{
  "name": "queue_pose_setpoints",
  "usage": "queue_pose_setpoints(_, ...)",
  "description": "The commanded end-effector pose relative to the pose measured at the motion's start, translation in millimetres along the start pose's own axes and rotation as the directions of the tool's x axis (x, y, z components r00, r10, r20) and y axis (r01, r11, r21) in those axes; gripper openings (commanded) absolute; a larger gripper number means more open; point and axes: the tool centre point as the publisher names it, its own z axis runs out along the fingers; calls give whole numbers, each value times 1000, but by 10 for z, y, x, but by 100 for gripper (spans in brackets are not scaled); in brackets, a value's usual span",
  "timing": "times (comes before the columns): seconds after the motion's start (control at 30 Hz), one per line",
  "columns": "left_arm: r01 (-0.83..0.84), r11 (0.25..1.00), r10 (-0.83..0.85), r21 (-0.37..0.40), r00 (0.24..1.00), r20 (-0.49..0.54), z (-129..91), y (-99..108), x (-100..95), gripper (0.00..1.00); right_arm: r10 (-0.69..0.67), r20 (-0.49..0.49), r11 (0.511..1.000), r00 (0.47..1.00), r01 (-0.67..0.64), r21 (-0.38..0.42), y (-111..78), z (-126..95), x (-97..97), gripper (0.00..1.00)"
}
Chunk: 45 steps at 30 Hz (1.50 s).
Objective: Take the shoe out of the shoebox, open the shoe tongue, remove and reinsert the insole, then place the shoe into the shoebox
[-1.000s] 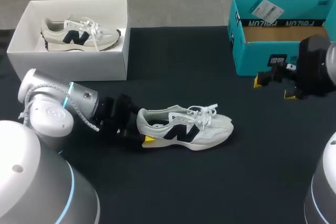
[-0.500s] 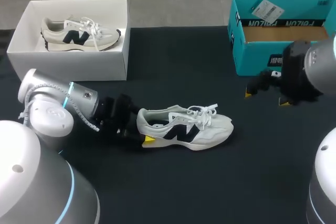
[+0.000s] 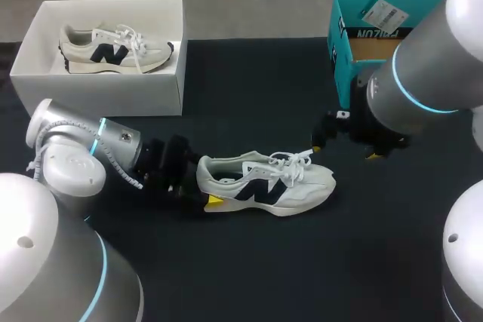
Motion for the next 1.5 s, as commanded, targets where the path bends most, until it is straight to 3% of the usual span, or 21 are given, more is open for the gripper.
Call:
queue_pose_setpoints(0.03,1,1000,-1,-2,1000,1,36,16,-9,0,-9,73,999,997,6,46,102,409,472,100)
queue_pose_setpoints(0.23,1,1000,-1,-2,1000,1,36,16,-9,0,-25,82,998,996,21,51,69,556,655,100)
queue_pose_setpoints(0.47,1,1000,-1,-2,1000,1,36,16,-9,0,-17,128,1000,992,18,-10,-9,727,861,100)
queue_pose_setpoints(0.63,1,1000,-1,-2,1000,1,36,16,-9,0,-2,124,1000,992,2,4,-86,819,965,100)
queue_pose_setpoints(1.17,1,1000,-1,-2,1000,1,36,16,-9,0,-9,111,1000,994,7,14,-104,830,976,100)
queue_pose_setpoints(1.3,1,1000,-1,-2,1000,1,36,16,-9,0,-1,161,1000,987,-3,27,-134,857,961,100)
queue_pose_setpoints(1.5,1,1000,-1,-2,1000,1,36,16,-9,0,-10,207,1000,978,4,26,-117,1015,1115,100)
